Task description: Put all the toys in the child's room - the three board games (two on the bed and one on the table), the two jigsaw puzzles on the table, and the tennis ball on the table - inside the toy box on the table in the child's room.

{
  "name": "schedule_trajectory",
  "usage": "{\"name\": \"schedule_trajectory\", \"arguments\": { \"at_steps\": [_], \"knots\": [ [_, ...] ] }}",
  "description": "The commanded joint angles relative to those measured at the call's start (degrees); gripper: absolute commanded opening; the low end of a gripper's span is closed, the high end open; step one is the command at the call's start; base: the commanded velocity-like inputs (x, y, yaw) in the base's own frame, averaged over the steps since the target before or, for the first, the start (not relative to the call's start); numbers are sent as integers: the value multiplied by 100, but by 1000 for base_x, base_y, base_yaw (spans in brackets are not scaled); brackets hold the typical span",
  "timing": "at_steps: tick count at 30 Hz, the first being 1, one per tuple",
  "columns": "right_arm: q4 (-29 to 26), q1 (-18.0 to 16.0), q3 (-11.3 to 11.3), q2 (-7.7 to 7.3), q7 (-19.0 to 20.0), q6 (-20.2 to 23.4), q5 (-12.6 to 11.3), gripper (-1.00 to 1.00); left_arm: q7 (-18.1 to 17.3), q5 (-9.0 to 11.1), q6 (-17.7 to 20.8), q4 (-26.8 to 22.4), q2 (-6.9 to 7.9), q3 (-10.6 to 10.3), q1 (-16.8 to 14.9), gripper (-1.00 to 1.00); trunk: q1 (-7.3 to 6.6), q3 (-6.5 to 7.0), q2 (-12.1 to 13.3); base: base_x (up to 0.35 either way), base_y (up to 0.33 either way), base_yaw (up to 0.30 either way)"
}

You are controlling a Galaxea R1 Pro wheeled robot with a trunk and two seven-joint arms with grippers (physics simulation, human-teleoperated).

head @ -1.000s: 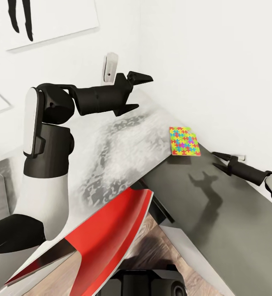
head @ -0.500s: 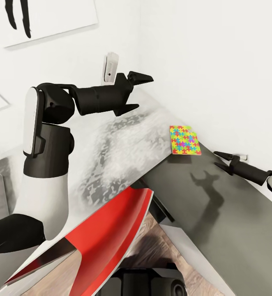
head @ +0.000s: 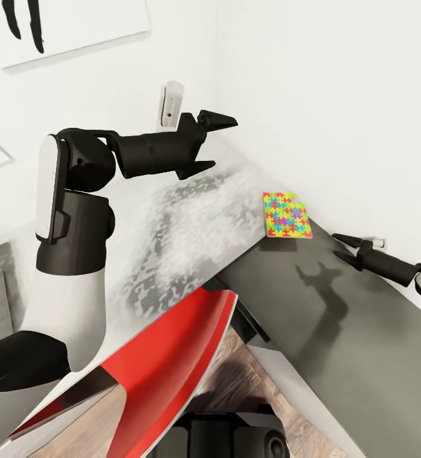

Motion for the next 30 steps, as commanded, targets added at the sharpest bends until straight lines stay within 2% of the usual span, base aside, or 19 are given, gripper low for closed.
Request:
{"name": "schedule_trajectory", "arguments": {
  "at_steps": [1, 14, 21, 30],
  "knots": [
    [2, -4, -8, 0, 11, 29, -2, 100, 60, 52, 6, -2, -3, 6, -5, 100, 3, -15, -10, 0, 0, 0],
    [9, -9, -180, -90, 1, 50, -13, 100, 66, 72, 9, -7, -1, 5, -10, 100, 3, -124, -10, 0, 0, 0],
    [10, -10, -213, -114, 2, 59, -14, 100, 113, 255, 7, -10, 9, 5, -21, 100, 3, -187, -10, 0, 0, 0],
    [11, -10, -228, -122, -2, 62, -11, 100, 276, 354, 6, -11, 15, 5, -76, 100, 3, -270, -10, 0, 0, 0]
  ]
}}
